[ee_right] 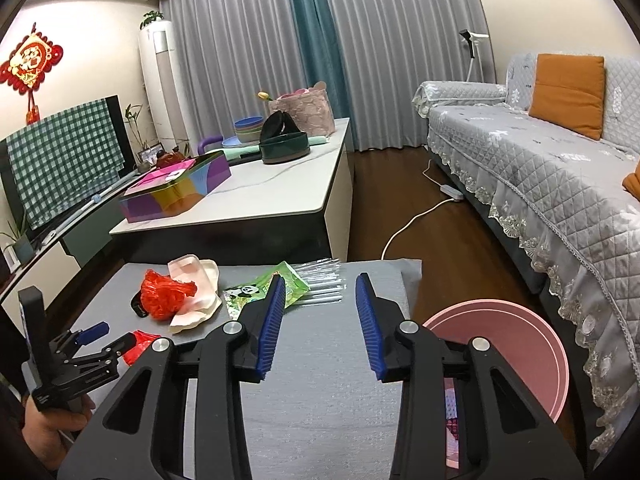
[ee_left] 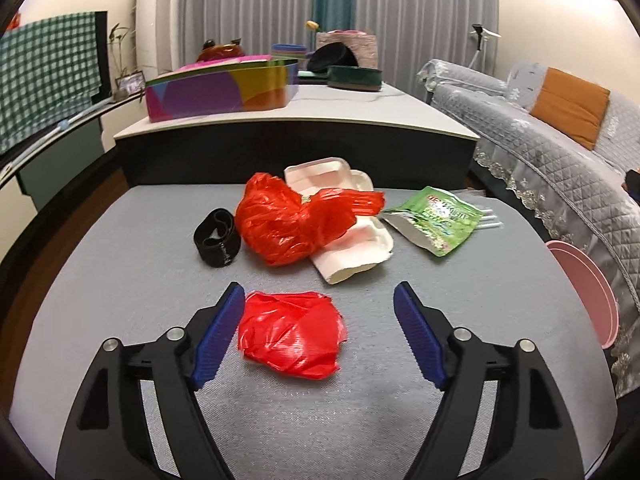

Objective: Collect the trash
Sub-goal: 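Move both tools back over the table toward the remaining trash, then close the left tool on the red plastic bag and lift it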

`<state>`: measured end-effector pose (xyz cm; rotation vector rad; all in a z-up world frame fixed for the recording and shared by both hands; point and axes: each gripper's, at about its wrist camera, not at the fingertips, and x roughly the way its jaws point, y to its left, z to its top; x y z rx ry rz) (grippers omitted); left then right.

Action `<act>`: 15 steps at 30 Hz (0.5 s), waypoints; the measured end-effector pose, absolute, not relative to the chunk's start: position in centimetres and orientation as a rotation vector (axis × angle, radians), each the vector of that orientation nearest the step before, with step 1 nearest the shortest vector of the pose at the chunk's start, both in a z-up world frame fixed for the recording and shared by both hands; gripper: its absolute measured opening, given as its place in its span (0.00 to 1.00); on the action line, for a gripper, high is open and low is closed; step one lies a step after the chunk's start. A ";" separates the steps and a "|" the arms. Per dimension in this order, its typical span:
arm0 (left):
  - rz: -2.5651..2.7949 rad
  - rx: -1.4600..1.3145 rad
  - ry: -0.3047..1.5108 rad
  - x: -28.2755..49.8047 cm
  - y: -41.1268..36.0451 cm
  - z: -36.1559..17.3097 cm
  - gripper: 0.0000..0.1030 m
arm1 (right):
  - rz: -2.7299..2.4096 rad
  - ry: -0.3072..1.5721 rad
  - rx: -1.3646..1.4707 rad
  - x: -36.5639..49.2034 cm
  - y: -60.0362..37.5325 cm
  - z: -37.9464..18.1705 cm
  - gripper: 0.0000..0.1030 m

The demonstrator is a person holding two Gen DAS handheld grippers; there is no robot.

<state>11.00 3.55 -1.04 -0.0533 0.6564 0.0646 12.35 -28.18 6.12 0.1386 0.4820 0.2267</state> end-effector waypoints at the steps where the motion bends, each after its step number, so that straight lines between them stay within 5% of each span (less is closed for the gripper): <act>1: 0.068 -0.055 0.658 11.0 3.6 -1.2 0.75 | 0.225 0.479 0.140 12.3 -28.3 6.2 0.36; 15: 0.092 -0.061 0.796 12.7 4.1 -4.3 0.79 | 0.215 0.476 0.155 12.2 -29.0 6.1 0.37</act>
